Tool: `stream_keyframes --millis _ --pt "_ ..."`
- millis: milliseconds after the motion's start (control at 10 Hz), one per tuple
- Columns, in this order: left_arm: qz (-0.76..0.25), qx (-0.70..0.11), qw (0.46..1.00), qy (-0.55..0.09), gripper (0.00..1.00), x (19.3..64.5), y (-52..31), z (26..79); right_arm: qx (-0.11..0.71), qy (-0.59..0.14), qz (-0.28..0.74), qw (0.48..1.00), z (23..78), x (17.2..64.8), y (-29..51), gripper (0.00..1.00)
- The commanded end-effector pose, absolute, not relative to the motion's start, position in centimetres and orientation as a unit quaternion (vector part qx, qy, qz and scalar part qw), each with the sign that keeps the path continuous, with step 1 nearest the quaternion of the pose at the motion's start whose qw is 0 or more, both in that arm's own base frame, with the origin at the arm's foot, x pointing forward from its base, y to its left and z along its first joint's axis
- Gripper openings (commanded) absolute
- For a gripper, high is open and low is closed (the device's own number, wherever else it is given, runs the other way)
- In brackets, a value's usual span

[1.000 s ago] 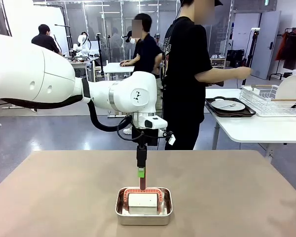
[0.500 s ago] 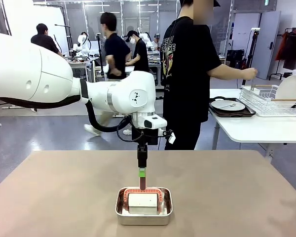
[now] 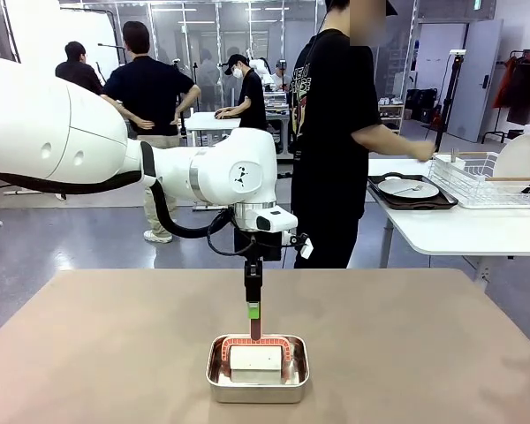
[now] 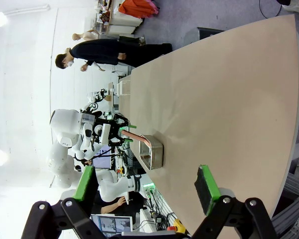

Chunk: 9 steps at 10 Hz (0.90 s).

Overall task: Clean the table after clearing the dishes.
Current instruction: When the right (or left) Handle tray is removed, use the right hand (or left hand) to clean the right (or left) side of the table with the Lint Roller.

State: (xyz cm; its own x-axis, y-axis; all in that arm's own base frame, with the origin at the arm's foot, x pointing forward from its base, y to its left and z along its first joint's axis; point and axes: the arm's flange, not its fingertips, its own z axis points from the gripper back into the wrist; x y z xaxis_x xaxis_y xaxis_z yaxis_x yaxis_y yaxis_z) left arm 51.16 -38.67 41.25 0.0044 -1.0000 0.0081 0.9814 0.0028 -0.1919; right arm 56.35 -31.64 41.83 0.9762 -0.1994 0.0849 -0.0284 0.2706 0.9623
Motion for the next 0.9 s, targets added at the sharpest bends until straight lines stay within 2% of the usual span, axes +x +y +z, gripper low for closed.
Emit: stream_keyframes --millis 0,100,200,300,400,500,600,800 --pt "-0.71 -0.092 0.697 0.044 0.44 49.82 -37.76 41.54 0.601 -0.096 -0.053 0.791 42.07 56.27 -31.49 1.0" --pt "-0.716 -0.098 0.691 0.035 0.32 49.73 -37.8 41.86 0.601 -0.096 -0.053 0.791 42.07 56.27 -31.49 1.0" --pt "-0.718 -0.101 0.688 0.03 0.26 49.69 -37.85 41.89 0.601 -0.096 -0.053 0.791 42.07 56.27 -31.49 1.0" --pt "-0.721 -0.108 0.683 0.037 0.14 49.68 -37.82 41.96 0.601 -0.096 -0.053 0.791 42.07 56.27 -31.49 1.0" --pt "-0.717 -0.106 0.687 0.052 0.07 49.73 -37.64 41.73 0.601 -0.096 -0.053 0.791 42.07 56.27 -31.49 1.0" --pt "-0.717 -0.106 0.687 0.053 0.12 49.68 -37.63 41.72 0.601 -0.096 -0.053 0.791 42.07 56.27 -31.49 1.0" --pt "-0.716 -0.104 0.688 0.06 0.0 49.65 -37.59 41.81 0.601 -0.096 -0.053 0.791 42.07 56.27 -31.49 1.0" --pt "-0.717 -0.106 0.686 0.063 0.0 49.56 -37.66 41.99 0.601 -0.096 -0.053 0.791 42.07 56.27 -31.49 1.0"
